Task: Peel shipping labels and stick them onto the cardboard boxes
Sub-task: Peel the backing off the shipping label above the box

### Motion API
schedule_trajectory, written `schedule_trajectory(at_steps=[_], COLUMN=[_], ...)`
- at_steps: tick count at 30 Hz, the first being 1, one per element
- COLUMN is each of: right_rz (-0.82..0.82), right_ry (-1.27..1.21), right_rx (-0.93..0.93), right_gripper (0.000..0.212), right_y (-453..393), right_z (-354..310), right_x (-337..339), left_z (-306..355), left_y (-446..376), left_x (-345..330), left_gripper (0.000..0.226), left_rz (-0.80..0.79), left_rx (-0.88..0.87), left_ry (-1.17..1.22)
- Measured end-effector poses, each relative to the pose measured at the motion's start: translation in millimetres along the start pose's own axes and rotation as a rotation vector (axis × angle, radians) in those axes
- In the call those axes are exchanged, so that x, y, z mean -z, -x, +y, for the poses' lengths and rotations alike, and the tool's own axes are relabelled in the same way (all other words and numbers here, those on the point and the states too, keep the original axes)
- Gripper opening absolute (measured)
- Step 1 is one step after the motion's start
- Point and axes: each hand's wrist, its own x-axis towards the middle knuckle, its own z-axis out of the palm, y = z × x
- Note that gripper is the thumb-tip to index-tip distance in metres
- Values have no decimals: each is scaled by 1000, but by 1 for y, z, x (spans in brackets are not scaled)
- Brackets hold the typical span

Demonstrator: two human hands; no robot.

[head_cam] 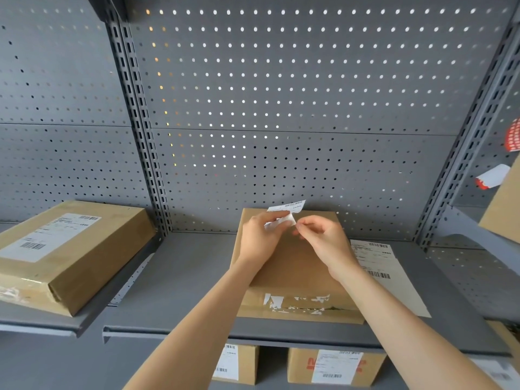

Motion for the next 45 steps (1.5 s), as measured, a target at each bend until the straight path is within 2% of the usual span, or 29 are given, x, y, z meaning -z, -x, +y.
schedule_trajectory(at_steps=[10, 14, 20, 24, 34, 39, 45], right_rz=[-8, -13, -20, -19, -34, 18, 81], right_ry=[22, 45, 84, 128, 137, 169, 182], right_rx=[26, 32, 77, 87, 82, 53, 25], right_gripper=[9, 11, 12, 11, 9, 8, 8], right_y=[0, 0, -1, -2, -2, -2, -4], right_z=[0, 0, 2, 4, 5, 5, 6], right_x=[1, 1, 1, 1, 0, 0, 1], left_z=[1, -1, -5, -2, -5, -8, -6], left_y=[0, -1, 0, 1, 2, 0, -1], left_x=[-1, -3, -7, -8, -10, -9, -5], left_gripper=[25, 27, 4, 9, 8, 6, 7], left_rz=[-2, 31, 85, 54, 107, 158, 201], left_rx=[2, -87, -175, -170, -210, -193, -80], left_ry=[-32, -85, -83, -92, -155, -107, -8])
